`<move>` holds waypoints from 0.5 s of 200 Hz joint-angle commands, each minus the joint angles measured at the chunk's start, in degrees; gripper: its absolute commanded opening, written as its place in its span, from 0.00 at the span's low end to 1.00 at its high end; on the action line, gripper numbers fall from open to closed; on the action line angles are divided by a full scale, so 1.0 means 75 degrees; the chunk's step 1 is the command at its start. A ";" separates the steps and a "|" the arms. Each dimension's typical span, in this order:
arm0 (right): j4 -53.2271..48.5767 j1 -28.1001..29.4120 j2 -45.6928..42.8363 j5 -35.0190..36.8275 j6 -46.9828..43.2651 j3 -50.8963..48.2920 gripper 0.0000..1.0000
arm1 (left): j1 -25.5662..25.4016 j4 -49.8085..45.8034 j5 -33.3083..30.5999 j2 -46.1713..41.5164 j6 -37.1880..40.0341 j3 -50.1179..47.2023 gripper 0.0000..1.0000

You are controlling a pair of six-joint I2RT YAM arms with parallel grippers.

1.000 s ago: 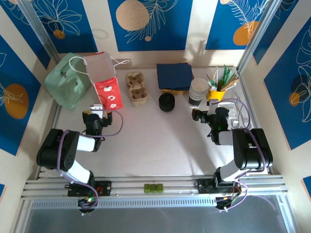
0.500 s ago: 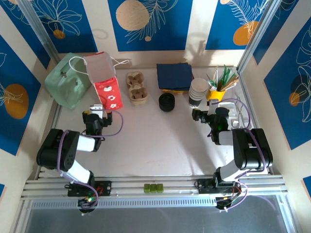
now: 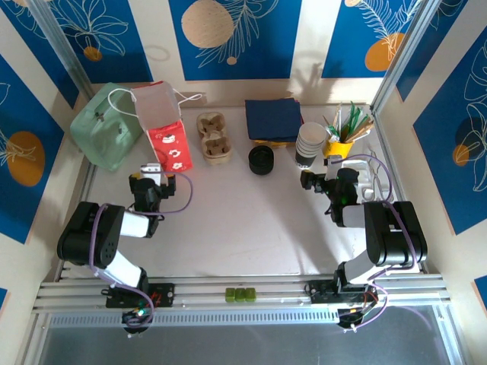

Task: Pack the takeout coffee

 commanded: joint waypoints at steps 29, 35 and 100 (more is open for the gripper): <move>-0.2425 0.0325 -0.0926 0.0571 -0.0167 0.1181 0.99 | 0.0001 -0.1324 -0.0586 -0.1629 -0.0098 0.0159 1.00; -0.2616 0.0337 -0.1052 0.0593 -0.0165 0.1237 0.99 | -0.0002 -0.1654 -0.0629 -0.1907 -0.0134 0.0224 1.00; -0.7546 0.0149 -0.2875 0.1072 0.2484 0.3193 0.99 | -0.0033 -0.6594 -0.0737 -0.4979 -0.2131 0.1482 0.99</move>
